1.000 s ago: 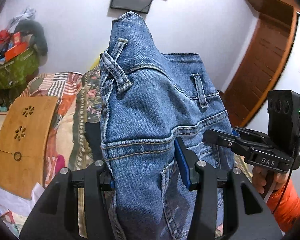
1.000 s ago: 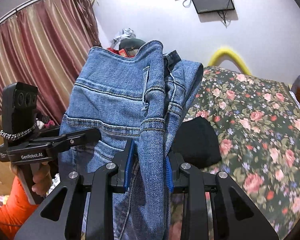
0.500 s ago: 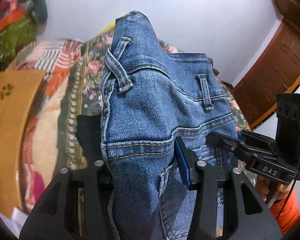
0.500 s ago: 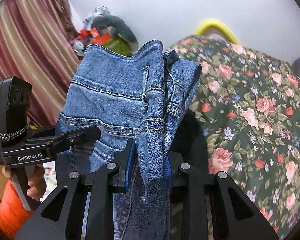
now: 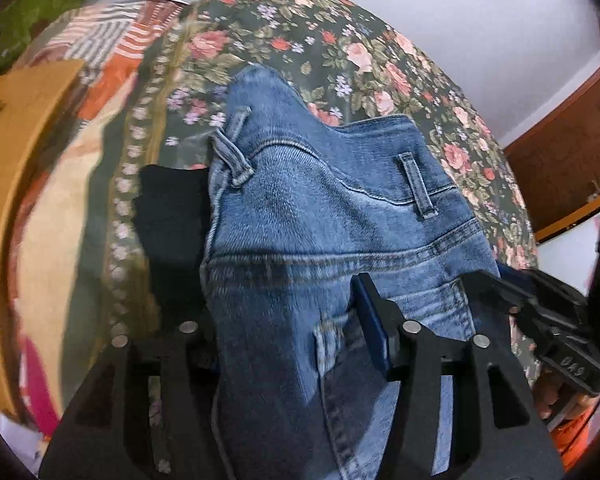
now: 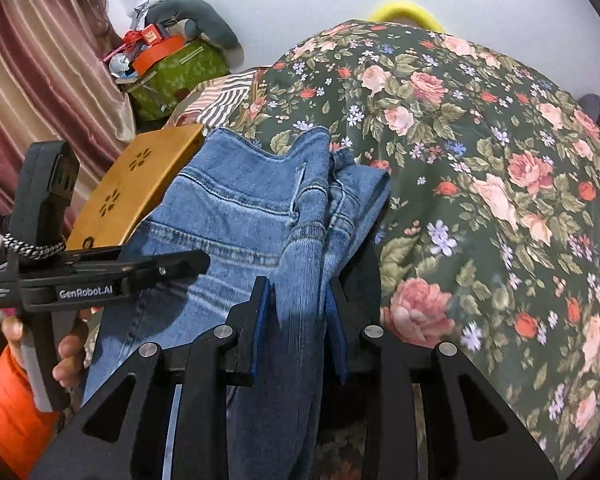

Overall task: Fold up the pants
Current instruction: 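Lower the folded jeans onto the bed and open both tools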

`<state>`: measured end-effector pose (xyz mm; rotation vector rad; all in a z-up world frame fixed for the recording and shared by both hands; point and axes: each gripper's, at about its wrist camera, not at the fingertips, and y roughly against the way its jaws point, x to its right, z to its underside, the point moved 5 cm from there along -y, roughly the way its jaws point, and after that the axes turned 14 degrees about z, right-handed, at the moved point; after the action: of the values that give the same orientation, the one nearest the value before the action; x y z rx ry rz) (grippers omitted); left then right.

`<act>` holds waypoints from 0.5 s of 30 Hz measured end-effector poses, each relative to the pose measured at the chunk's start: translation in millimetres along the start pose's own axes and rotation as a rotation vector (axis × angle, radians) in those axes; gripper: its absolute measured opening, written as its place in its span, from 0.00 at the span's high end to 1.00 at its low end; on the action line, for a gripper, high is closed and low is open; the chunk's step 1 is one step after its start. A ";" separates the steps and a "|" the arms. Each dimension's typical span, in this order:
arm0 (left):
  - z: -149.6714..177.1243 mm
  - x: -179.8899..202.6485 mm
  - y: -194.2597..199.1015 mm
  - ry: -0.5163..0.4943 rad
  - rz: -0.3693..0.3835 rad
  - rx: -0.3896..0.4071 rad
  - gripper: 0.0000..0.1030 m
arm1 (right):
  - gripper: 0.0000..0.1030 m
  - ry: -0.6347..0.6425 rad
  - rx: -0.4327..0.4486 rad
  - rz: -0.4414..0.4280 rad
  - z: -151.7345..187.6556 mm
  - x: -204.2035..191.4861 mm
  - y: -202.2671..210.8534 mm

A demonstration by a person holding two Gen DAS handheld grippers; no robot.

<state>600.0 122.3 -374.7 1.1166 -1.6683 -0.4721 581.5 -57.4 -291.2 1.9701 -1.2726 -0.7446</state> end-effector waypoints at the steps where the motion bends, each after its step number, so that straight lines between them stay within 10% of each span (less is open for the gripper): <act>1: 1.3 0.1 4.3 -0.008 -0.030 0.002 0.47 | 0.73 0.005 0.011 0.008 1.5 1.3 7.9; 15: 59.3 128.1 184.3 -0.289 -0.196 0.222 0.47 | 0.71 -0.002 0.308 0.004 20.4 -17.9 212.0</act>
<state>460.0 92.3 -191.9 1.4378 -1.9050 -0.6068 444.0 -109.4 -136.0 2.2081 -1.4628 -0.5746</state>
